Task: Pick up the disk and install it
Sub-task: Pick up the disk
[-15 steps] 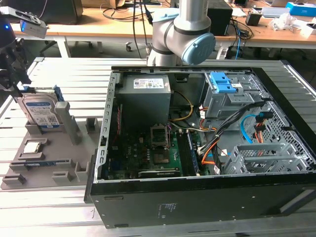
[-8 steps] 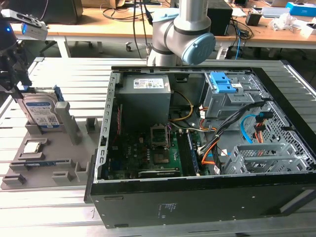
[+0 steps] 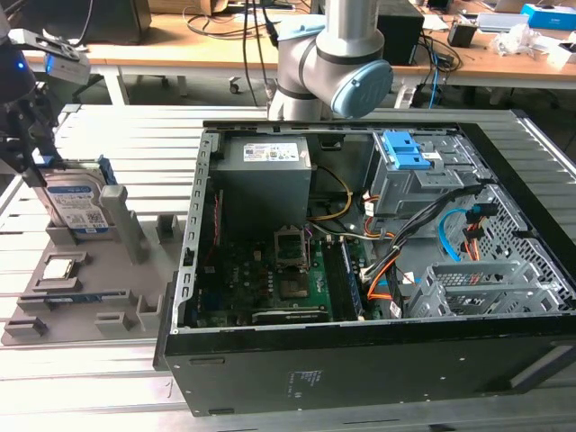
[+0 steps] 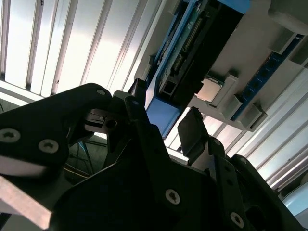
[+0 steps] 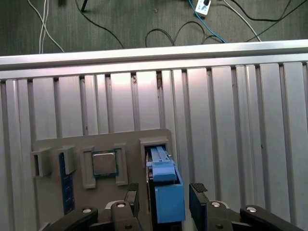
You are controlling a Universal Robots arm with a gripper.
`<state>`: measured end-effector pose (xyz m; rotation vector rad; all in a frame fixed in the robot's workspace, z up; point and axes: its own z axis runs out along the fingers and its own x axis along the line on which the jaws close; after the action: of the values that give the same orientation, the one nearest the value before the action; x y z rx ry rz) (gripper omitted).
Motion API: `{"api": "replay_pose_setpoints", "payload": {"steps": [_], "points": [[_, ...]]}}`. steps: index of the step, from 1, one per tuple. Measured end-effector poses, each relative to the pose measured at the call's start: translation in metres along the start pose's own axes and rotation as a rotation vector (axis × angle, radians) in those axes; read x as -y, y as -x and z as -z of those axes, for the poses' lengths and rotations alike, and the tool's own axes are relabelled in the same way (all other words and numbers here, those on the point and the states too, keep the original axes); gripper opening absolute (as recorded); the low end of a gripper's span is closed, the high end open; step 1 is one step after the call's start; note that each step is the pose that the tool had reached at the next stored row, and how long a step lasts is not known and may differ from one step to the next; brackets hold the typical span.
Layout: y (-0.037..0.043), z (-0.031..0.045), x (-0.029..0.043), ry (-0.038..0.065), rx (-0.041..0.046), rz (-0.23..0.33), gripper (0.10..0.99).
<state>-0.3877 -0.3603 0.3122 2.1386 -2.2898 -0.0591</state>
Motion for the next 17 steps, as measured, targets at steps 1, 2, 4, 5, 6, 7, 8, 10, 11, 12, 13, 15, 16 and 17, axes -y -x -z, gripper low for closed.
{"api": "replay_pose_setpoints", "payload": {"steps": [1, 2, 4, 5, 6, 7, 8, 10, 11, 12, 13, 15, 16, 17], "points": [[0.0, -0.0013, 0.0001, 0.0, -0.0001, 0.0, 0.541], [0.0, -0.002, 0.0001, 0.0, 0.0, 0.0, 0.541], [-0.0001, -0.0036, 0.0001, 0.0, 0.0, 0.0, 0.541], [-0.0001, -0.0042, 0.0001, 0.0, 0.0, 0.0, 0.541], [-0.0001, -0.0053, 0.0002, 0.0, -0.0001, 0.0, 0.541], [-0.0001, -0.006, 0.0002, 0.0, 0.0, 0.0, 0.541], [-0.0001, -0.0067, 0.0002, 0.0, 0.0, 0.0, 0.541], [-0.0002, -0.0092, 0.0003, 0.0, 0.0, 0.0, 0.541], [-0.0002, -0.0099, 0.0003, 0.0, -0.0001, 0.0, 0.541], [-0.0002, -0.0109, 0.0004, 0.0, 0.0, 0.0, 0.541], [-0.0002, -0.0116, 0.0004, 0.0, 0.0, 0.0, 0.541], [-0.0003, -0.0131, 0.0005, 0.0, 0.0, 0.0, 0.541], [-0.0003, -0.0137, 0.0005, 0.0, 0.0, 0.0, 0.541], [-0.0003, -0.0144, 0.0005, 0.0, 0.0, 0.0, 0.541]]}}
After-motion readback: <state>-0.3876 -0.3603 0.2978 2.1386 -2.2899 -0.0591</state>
